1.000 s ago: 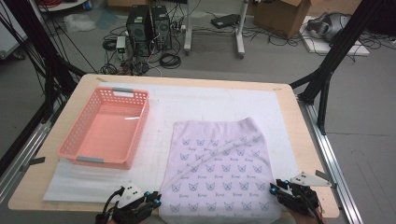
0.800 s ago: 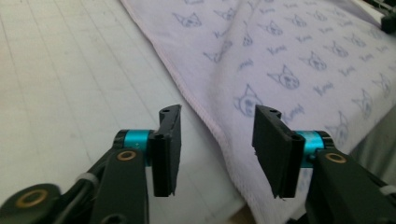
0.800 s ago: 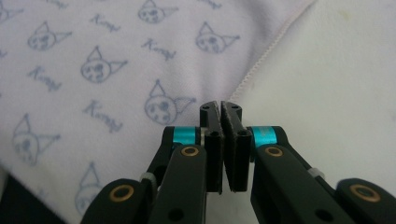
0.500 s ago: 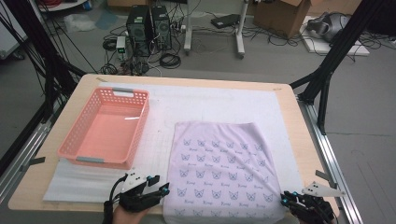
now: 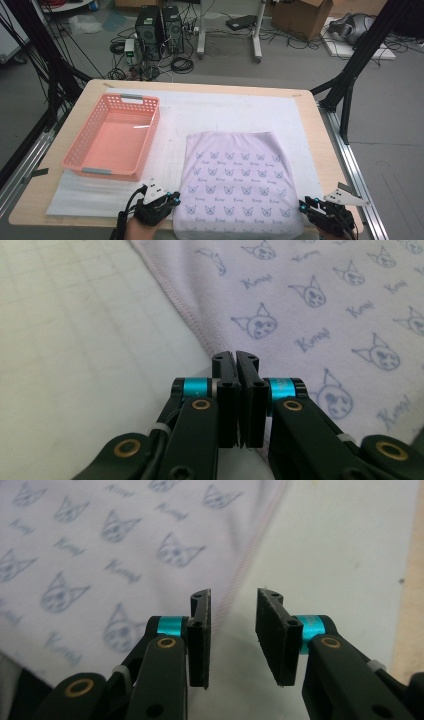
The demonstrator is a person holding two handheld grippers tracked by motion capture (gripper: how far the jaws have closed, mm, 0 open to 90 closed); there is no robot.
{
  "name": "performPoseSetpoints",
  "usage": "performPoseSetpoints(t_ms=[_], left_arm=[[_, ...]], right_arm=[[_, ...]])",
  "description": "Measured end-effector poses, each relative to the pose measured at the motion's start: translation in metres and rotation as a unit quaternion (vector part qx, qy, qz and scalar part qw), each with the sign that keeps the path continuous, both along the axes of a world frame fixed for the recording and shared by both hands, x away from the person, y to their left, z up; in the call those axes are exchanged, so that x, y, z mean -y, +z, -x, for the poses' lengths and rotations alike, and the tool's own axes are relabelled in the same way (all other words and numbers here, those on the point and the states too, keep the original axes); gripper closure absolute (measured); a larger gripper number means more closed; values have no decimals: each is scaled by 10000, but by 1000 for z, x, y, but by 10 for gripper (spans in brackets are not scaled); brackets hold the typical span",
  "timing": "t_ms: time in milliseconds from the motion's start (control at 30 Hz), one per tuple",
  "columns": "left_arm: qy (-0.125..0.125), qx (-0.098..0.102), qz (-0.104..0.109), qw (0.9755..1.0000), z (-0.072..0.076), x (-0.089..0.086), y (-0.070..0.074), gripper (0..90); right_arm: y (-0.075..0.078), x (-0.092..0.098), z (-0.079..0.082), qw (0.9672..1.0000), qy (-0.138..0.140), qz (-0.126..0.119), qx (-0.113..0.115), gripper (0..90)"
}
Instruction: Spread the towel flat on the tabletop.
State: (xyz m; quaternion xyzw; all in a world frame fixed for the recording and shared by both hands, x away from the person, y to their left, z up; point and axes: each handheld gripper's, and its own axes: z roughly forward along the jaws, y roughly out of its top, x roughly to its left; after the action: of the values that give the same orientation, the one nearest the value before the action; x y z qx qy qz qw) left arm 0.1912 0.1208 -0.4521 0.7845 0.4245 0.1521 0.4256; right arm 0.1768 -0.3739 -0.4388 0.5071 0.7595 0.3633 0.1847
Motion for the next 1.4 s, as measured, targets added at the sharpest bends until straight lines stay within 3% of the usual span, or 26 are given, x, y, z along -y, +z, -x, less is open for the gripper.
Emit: performPoseSetpoints(t_ms=[100, 167, 233, 367, 433, 500, 700, 833, 1000, 1067, 1100, 1133, 1200, 1267, 1367, 1400], left_arm=[[-7, -15, 80, 10000, 6, -8, 1, 863], [60, 51, 193, 9998, 6, -11, 0, 759], [88, 136, 410, 9990, 2, -14, 1, 608], [0, 352, 818, 9960, -15, -14, 6, 497], [-49, 381, 959, 9946, -22, -14, 6, 476], [-56, 365, 958, 9947, -27, -14, 5, 441], [-115, 395, 825, 9957, -25, -13, 4, 436], [-73, 436, 892, 9950, -21, -13, 6, 438], [-46, 400, 959, 9946, -28, -15, 5, 438], [-22, 382, 994, 9943, -30, -14, 4, 438], [-31, 368, 994, 9944, -32, -14, 4, 438], [-31, 361, 999, 9943, -33, -13, 3, 438], [-48, 352, 986, 9945, -34, -11, 2, 438], [-81, 349, 983, 9945, -34, -9, 2, 439], [-117, 342, 982, 9945, -34, -6, 2, 443], [-122, 348, 986, 9944, -34, -6, 2, 443]], right_arm=[[4, 2, -9, 9997, -136, -113, 139, 654], [6, 4, -20, 9993, -188, -215, 242, 648], [8, 5, -37, 9991, -202, -193, 307, 648], [12, -1, -80, 9996, -120, -42, 240, 649], [16, -5, -99, 9996, -84, -90, 244, 652], [19, -8, -114, 9994, -76, -232, 242, 657], [19, -19, -140, 9996, -98, -150, 229, 651], [12, -23, -157, 9998, -118, -90, 96, 652], [0, -36, -180, 9999, -28, -151, -69, 638], [-6, -46, -187, 9998, 86, -37, -182, 625], [-6, -50, -188, 9999, 92, 81, -85, 631], [-7, -53, -190, 9998, 173, 22, -96, 636], [-7, -59, -189, 9992, 288, 294, 26, 721], [-6, -62, -189, 9984, 464, 316, 29, 857], [-4, -64, -191, 9981, 454, 426, -23, 882], [-2, -64, -190, 9969, 324, 713, 64, 884]])
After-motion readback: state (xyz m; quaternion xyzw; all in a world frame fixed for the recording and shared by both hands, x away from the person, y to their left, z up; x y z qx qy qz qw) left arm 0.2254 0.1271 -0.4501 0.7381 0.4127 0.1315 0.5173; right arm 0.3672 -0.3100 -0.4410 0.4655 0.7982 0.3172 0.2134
